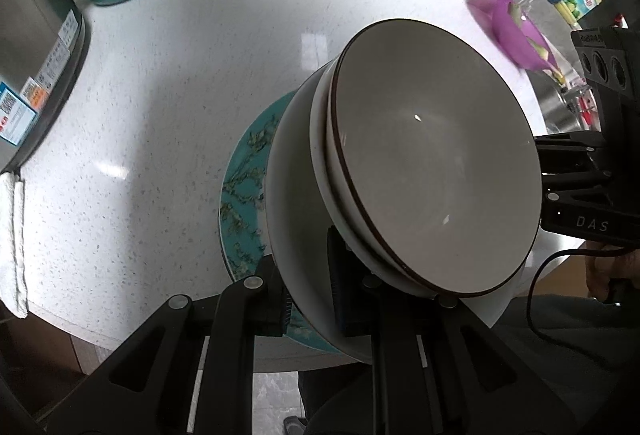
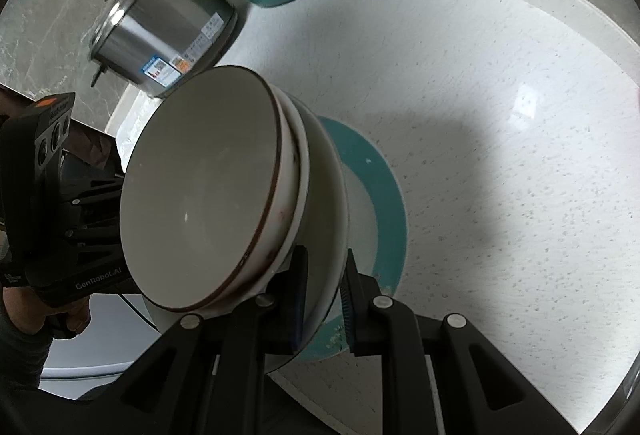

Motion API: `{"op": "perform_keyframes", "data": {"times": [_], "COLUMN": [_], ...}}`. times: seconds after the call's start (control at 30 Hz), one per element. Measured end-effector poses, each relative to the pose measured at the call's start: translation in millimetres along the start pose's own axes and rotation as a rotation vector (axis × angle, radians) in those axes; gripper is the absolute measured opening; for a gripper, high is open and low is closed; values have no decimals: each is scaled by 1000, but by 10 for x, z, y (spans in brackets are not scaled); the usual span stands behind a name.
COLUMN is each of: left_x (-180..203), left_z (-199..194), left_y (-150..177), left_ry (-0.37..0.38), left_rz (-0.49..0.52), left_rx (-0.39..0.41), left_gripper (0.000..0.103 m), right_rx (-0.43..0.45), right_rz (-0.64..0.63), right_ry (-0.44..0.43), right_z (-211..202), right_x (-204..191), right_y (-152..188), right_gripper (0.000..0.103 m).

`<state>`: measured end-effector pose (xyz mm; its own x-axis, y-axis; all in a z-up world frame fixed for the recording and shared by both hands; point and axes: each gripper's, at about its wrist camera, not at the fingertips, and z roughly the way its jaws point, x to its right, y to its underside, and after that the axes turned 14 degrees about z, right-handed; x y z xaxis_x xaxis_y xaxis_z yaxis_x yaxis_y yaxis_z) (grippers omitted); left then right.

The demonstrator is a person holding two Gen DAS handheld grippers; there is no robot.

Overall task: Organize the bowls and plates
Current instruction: 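Carry the bowl stack with both grippers over the teal floral plates, then lower the bowl stack onto the teal floral plates and open both grippers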

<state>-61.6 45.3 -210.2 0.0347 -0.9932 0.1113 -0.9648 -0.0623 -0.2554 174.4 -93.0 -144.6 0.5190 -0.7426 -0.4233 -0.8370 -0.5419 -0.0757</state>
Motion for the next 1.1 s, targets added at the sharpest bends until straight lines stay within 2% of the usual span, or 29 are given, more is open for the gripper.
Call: {"op": "perform_keyframes", "data": {"times": [0.53, 0.87, 1.1], "left_x": [-123, -122, -107], "left_z": [412, 439, 413], "left_y": [13, 86, 160], "left_ry": [18, 8, 13], "left_rz": [16, 22, 16], "left_rx": [-24, -7, 25], "left_gripper": [13, 10, 13], "right_rx": [-12, 3, 15], "right_rz": [45, 44, 62], "right_ry": [22, 23, 17], "right_z": [250, 292, 287], "right_x": [72, 68, 77], "right_y": [26, 49, 60], "right_gripper": [17, 18, 19]}}
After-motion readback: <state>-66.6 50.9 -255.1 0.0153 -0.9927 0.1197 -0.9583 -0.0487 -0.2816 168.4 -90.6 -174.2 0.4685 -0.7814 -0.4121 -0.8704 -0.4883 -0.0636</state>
